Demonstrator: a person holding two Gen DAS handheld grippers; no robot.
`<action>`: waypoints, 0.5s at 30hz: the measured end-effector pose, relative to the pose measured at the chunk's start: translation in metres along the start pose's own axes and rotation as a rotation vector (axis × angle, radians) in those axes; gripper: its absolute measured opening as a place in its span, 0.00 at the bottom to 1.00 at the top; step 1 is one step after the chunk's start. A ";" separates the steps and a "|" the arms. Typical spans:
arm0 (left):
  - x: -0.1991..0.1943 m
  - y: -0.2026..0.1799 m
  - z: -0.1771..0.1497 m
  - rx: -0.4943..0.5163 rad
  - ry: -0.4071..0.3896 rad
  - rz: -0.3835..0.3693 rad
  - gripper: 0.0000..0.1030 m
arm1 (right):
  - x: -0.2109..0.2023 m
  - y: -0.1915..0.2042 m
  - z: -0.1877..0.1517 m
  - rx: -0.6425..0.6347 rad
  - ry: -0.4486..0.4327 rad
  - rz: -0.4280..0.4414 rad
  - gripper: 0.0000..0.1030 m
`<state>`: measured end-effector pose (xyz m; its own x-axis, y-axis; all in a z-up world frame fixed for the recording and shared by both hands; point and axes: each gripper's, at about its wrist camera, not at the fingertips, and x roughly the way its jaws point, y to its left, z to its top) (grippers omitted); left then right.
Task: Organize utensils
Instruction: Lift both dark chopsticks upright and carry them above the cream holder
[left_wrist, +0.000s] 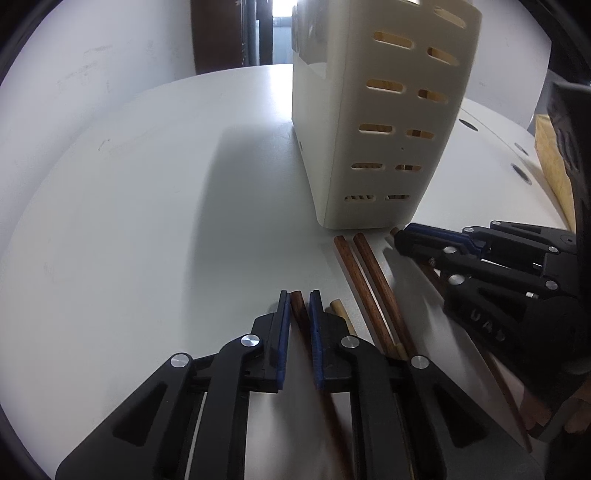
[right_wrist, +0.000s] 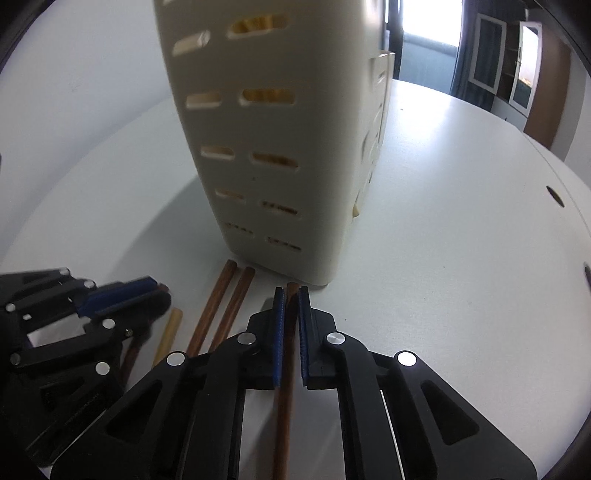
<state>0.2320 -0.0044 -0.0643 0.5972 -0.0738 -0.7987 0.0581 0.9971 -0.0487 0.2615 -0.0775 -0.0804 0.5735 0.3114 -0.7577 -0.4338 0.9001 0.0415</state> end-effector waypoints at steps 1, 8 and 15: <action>0.000 0.003 0.001 -0.014 0.003 -0.008 0.07 | -0.003 -0.001 0.001 0.012 -0.013 0.014 0.08; -0.019 0.018 0.007 -0.063 -0.055 -0.088 0.07 | -0.051 -0.011 0.008 0.064 -0.162 0.121 0.07; -0.064 0.026 0.016 -0.081 -0.160 -0.210 0.07 | -0.118 -0.028 0.009 0.115 -0.344 0.234 0.07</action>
<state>0.2083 0.0256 -0.0044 0.6979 -0.2742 -0.6616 0.1335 0.9574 -0.2560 0.2126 -0.1366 0.0136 0.6757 0.5769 -0.4590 -0.5106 0.8153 0.2730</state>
